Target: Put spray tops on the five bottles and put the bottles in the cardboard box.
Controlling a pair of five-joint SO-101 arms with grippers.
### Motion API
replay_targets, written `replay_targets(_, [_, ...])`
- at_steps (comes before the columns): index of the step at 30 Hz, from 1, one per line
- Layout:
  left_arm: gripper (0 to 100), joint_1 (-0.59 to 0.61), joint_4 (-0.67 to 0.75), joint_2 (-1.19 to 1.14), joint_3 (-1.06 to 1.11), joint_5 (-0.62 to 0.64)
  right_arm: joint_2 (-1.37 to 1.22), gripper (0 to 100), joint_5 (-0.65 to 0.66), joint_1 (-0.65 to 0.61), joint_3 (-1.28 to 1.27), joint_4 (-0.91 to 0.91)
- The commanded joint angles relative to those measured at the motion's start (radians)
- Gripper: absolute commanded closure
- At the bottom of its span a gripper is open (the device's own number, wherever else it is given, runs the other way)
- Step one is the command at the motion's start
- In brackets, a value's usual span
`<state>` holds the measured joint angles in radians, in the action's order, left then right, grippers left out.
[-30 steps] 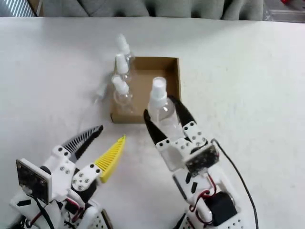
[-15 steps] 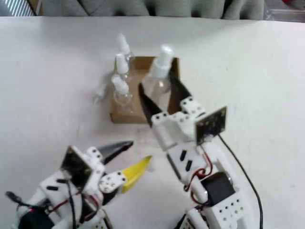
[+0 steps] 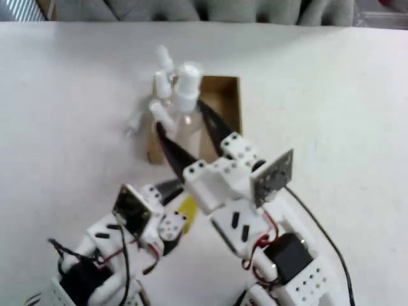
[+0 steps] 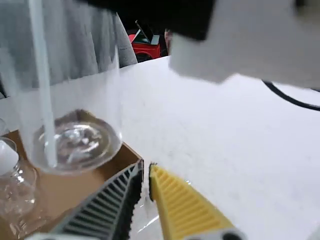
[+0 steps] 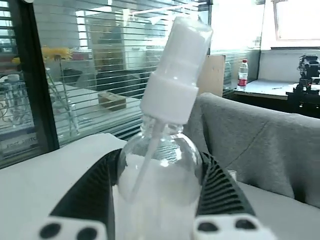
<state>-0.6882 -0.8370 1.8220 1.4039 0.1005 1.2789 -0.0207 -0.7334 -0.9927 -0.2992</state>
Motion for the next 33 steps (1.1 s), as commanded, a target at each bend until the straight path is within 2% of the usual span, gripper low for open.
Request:
replay_targets(1, [98, -0.008, 0.080, 0.012, 0.008, 0.044, -0.004, 98.3, -0.008, -0.036, 0.006, -0.004])
replay_targets(5, [98, 0.004, 0.086, 0.012, 0.008, 0.052, 0.002, 98.3, -0.006, -0.033, -0.026, -0.007])
replay_targets(10, [98, 0.124, 0.095, 0.012, 0.003, 0.054, 0.016, 98.3, -0.009, -0.031, -0.054, -0.084])
replay_targets(13, [98, 0.156, 0.095, 0.012, 0.003, 0.054, 0.058, 98.3, -0.009, -0.035, -0.072, -0.105])
replay_targets(27, [98, 0.156, 0.095, 0.012, 0.008, 0.054, 0.116, 98.3, -0.003, -0.027, -0.141, -0.116])
replay_targets(33, [98, 0.157, 0.094, 0.012, 0.009, 0.054, 0.116, 98.3, -0.003, 0.061, -0.146, -0.151])
